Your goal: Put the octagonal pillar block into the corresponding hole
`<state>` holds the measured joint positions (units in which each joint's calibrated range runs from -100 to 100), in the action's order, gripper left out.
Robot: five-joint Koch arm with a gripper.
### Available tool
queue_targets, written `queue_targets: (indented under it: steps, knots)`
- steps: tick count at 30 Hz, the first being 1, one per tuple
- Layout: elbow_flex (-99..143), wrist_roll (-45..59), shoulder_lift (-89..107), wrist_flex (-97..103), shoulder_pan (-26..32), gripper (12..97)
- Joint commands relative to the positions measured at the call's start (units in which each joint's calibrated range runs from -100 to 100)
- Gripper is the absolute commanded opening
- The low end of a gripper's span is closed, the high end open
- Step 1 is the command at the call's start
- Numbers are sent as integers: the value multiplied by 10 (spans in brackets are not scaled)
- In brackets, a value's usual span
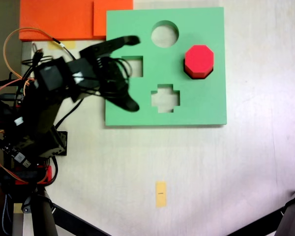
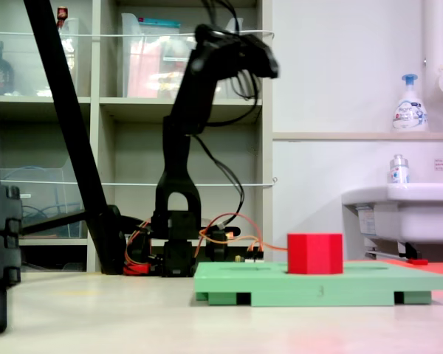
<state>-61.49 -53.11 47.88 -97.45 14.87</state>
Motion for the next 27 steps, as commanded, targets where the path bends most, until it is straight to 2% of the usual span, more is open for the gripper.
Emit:
queue_targets:
  steps: [1, 5, 7, 10, 15, 20, 23, 27]
  knots:
    - [-8, 87, 98, -25, -26, 759]
    - [29, 319, 203, -25, -85, 572]
    - [33, 321, 220, -25, -84, 572]
    - [113, 338, 252, -25, -123, 572]
    - [353, 359, 308, -25, -152, 571]
    - [770, 369, 517, 243, -159, 571]
    - [1012, 383, 521, 432, -159, 571]
    - [1227, 399, 521, 565, -151, 571]
